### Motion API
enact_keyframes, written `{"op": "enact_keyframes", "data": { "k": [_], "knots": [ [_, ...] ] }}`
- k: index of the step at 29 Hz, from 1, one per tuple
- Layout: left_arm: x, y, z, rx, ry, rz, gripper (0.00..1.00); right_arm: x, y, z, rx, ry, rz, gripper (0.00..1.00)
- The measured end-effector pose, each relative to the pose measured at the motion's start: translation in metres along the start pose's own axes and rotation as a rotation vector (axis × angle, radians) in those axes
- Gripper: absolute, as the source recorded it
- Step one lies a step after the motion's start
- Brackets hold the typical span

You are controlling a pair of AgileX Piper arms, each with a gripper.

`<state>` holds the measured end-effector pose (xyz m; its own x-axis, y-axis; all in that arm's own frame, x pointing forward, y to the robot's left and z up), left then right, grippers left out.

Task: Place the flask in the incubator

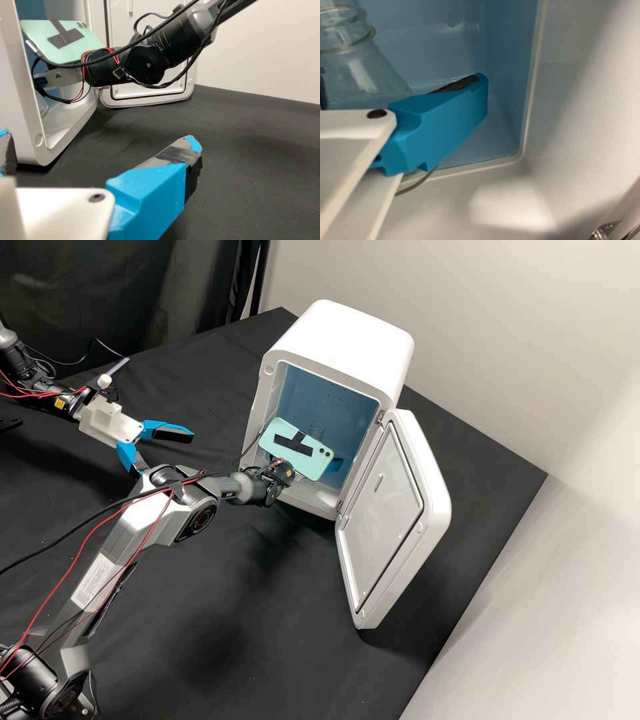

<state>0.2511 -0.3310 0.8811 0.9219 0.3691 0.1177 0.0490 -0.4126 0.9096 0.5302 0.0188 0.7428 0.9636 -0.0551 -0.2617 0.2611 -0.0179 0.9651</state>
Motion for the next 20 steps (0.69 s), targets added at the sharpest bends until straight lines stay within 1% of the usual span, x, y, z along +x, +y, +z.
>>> {"op": "enact_keyframes", "data": {
  "k": [7, 10, 20],
  "knots": [
    [0.000, 0.0000, 0.000, 0.000, 0.000, 0.000, 1.00, 0.002, -0.005, 0.005, 0.002, -0.010, -0.010, 1.00],
    [0.000, 0.0000, 0.000, 0.000, 0.000, 0.000, 1.00, 0.002, -0.005, 0.006, 0.006, -0.011, -0.011, 1.00],
    [0.000, 0.0003, 0.000, 0.000, 0.000, 0.001, 1.00, -0.004, -0.011, 0.011, 0.009, -0.023, -0.026, 1.00]
  ]
}}
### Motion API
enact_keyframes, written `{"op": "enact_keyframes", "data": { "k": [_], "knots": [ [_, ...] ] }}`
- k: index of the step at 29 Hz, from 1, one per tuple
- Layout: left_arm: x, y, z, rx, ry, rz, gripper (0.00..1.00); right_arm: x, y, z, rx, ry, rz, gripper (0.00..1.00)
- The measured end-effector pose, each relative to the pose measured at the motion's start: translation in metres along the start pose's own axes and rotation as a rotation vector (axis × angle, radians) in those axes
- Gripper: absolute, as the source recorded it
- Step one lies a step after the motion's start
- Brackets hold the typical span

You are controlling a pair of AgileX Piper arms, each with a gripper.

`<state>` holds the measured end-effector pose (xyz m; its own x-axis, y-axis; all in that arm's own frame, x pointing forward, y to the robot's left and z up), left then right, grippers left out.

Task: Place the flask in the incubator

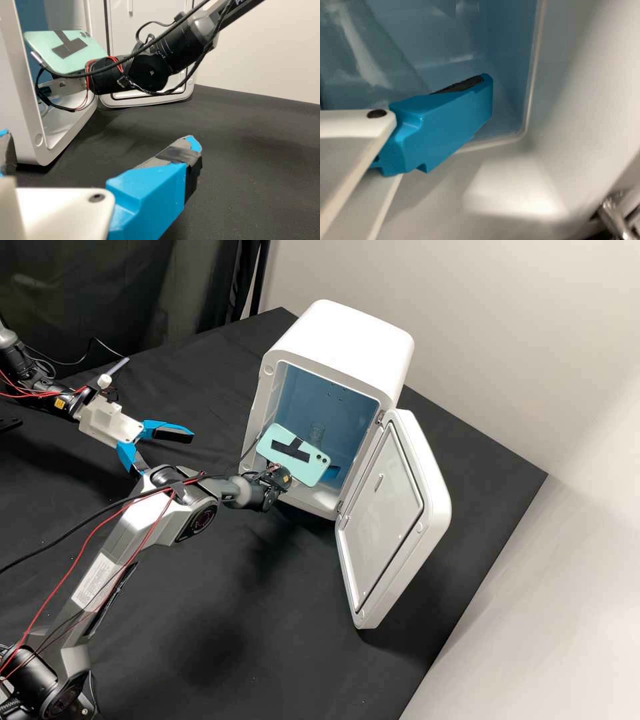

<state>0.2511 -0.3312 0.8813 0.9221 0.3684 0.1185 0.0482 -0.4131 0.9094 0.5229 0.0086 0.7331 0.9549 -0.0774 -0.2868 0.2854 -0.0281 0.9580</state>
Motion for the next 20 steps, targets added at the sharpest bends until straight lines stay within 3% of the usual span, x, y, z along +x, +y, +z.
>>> {"op": "enact_keyframes", "data": {
  "k": [2, 10, 15, 20],
  "knots": [
    [0.000, 0.0000, 0.000, 0.000, 0.000, 0.000, 1.00, -0.005, -0.002, 0.001, 0.001, -0.011, -0.011, 1.00],
    [-0.001, 0.0023, 0.001, 0.002, -0.003, 0.009, 1.00, -0.019, 0.001, -0.005, 0.003, 0.027, 0.011, 1.00],
    [-0.001, 0.0025, 0.000, 0.001, 0.000, 0.009, 1.00, -0.029, -0.002, -0.004, 0.005, 0.013, -0.006, 1.00],
    [-0.004, 0.0016, 0.000, 0.001, 0.000, 0.006, 1.00, -0.044, -0.002, -0.007, 0.008, 0.041, 0.008, 1.00]
  ]
}}
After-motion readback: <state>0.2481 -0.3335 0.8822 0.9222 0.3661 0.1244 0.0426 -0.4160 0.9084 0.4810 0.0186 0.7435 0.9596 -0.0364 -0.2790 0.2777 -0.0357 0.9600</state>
